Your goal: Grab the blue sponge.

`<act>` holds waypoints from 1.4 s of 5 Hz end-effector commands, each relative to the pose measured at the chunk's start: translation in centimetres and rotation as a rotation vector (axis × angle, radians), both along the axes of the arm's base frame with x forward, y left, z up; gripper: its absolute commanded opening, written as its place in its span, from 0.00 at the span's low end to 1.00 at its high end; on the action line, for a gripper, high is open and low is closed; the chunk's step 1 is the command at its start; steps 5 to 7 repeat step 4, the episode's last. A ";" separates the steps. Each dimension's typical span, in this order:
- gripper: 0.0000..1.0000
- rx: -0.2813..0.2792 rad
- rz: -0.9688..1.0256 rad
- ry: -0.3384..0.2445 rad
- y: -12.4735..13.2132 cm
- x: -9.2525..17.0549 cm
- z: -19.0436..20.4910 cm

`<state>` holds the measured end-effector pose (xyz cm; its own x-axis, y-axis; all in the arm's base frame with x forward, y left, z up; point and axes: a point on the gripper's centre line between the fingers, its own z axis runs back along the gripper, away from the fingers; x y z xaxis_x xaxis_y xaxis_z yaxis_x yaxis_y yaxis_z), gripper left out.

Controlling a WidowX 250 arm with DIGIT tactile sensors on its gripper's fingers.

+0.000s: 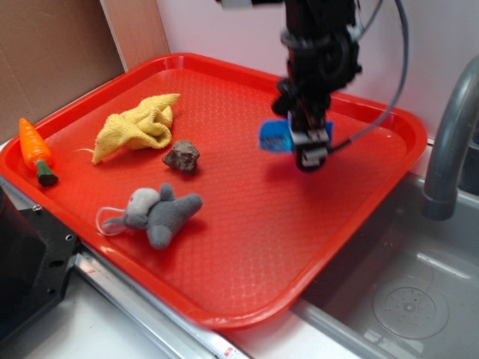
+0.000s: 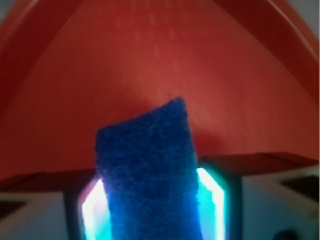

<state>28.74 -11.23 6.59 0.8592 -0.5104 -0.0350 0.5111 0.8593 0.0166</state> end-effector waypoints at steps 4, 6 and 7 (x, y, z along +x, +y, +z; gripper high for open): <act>0.00 -0.077 0.478 -0.057 4.1 -10.1 13.0; 0.00 -0.077 0.478 -0.057 4.1 -10.1 13.0; 0.00 -0.077 0.478 -0.057 4.1 -10.1 13.0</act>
